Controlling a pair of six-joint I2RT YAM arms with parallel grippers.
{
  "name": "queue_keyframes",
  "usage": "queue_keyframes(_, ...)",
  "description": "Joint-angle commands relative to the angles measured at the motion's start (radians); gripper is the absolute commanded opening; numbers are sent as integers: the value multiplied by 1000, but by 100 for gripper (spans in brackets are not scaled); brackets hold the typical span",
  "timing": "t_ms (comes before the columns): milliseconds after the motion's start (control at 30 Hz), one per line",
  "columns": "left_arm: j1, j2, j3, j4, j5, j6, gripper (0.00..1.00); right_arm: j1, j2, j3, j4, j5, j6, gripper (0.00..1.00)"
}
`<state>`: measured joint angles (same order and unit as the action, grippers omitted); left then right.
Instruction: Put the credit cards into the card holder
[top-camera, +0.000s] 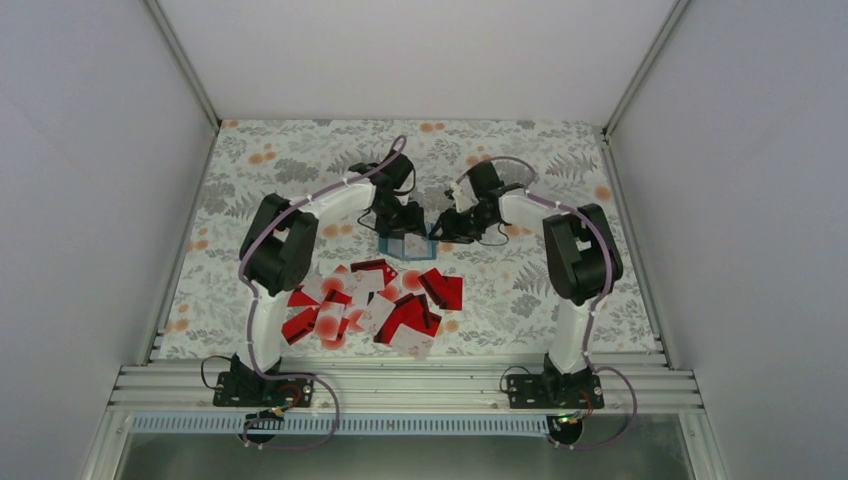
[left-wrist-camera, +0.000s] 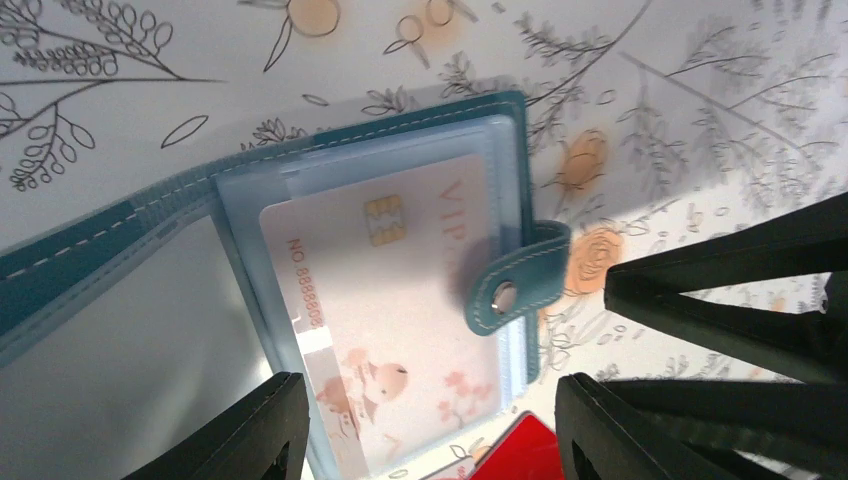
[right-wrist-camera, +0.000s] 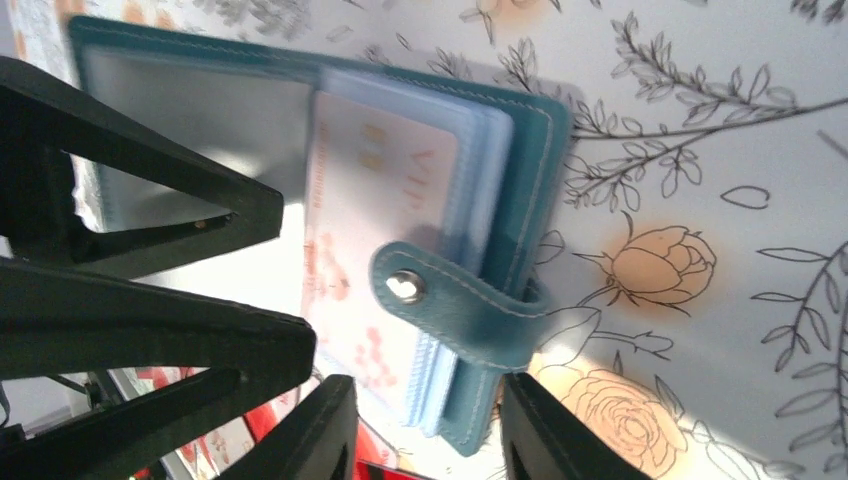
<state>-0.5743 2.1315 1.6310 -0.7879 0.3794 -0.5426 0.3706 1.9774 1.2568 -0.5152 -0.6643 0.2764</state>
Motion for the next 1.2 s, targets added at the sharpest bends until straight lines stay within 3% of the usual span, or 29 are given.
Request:
queue_keyframes(0, 1, -78, 1, -7, 7, 5, 62, 1, -110, -4, -21, 15, -37, 44)
queue_keyframes(167, 9, -109, -1, -34, -27, 42, 59, 2, -149, -25, -13, -69, -25, 49)
queue_keyframes(300, 14, -124, -39, -30, -32, 73, 50, 4, -156, -94, 72, -188, 47, 48)
queue_keyframes(567, 16, -133, -122, -28, -88, 91, 33, 15, -124, -167, 205, -265, 141, 47)
queue_keyframes(933, 16, -137, -199, 18, -93, 97, 12, 34, -44, -182, 286, -250, 198, 46)
queue_keyframes(1167, 14, -115, -196, 40, -77, 106, 10, 36, -20, -153, 262, -213, 189, 45)
